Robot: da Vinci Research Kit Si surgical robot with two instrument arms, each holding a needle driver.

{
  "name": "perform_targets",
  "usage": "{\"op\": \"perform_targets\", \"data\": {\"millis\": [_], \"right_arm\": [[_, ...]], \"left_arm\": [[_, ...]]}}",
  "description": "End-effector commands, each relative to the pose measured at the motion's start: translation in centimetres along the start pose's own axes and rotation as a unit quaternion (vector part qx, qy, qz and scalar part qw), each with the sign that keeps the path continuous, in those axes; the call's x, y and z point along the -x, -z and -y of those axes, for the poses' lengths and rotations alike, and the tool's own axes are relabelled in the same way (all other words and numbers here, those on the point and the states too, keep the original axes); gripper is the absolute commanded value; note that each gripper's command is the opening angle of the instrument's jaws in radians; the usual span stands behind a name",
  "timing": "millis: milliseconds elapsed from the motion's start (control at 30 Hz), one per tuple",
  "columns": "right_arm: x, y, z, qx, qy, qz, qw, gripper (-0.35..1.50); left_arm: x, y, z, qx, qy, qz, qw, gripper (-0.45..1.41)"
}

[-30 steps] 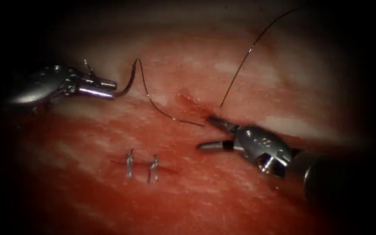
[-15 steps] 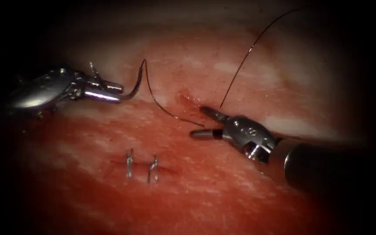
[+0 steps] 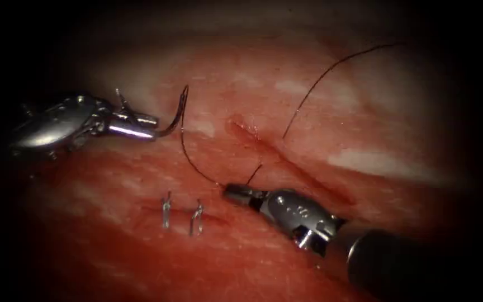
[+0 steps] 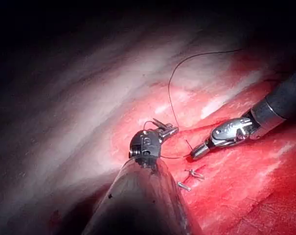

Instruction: Wound Closure

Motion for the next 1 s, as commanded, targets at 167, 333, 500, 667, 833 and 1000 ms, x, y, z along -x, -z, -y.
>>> {"op": "perform_targets", "data": {"millis": [167,333,500,667,833,1000], "right_arm": [[-0.08,-0.14,0.32,0.000,-0.003,-0.015,1.000,-0.35],[-0.13,-0.11,0.19,0.016,0.007,-0.058,0.998,0.36],[-0.17,0.06,-0.15,0.025,0.006,-0.061,0.998,1.21],[-0.17,0.31,-0.45,0.045,0.021,-0.057,0.997,1.16],[-0.12,0.27,-0.66,0.074,0.049,-0.049,0.995,1.15],[0.05,-0.04,-0.69,0.050,0.090,-0.024,0.994,1.11]], "left_arm": [[0.03,-0.06,-0.01,0.006,0.000,0.002,1.000,-0.45],[0.03,-0.06,-0.02,0.006,0.000,0.002,1.000,-0.45],[0.01,-0.03,0.01,0.009,-0.005,0.002,1.000,-0.45],[-0.11,0.11,0.12,-0.010,-0.015,-0.023,1.000,-0.45],[-0.15,0.16,0.09,-0.014,-0.013,-0.030,0.999,-0.45],[-0.16,0.13,0.06,-0.016,-0.013,-0.030,0.999,-0.45]]}}
